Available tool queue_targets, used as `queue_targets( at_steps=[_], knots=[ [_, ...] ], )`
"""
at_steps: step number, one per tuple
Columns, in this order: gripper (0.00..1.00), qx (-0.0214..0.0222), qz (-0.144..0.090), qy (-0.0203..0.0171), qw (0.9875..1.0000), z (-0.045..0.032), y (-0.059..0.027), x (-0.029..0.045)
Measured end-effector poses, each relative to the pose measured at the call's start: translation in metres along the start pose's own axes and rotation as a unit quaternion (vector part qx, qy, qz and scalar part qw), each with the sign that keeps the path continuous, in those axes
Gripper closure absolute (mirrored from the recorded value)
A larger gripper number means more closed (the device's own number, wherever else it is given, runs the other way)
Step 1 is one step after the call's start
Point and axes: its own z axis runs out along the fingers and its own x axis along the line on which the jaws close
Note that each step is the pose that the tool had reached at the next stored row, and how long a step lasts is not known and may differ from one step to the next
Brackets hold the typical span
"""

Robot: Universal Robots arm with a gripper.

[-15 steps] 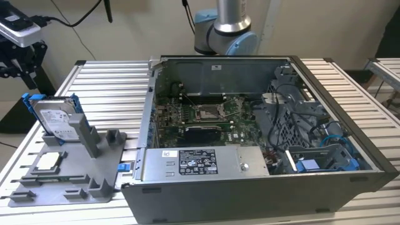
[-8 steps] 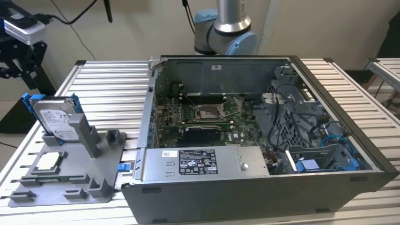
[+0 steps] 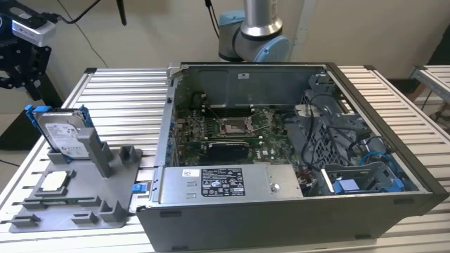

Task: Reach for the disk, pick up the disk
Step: 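Pick up the disk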

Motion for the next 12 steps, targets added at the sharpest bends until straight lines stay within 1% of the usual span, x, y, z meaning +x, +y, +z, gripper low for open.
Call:
queue_targets(
  at_steps=[2,5,9,12],
  knots=[
    [1.0,-0.0001,-0.018,0.0004,0.9998,0.0,0.0,0.0],
    [1.0,-0.0003,-0.042,0.0013,0.9991,0.0,0.0,0.0],
    [1.0,0.0007,-0.071,0.0041,0.9975,0.0001,0.0,0.0],
    [1.0,0.0028,-0.091,0.0064,0.9958,0.0,0.0,0.0]
  ],
)
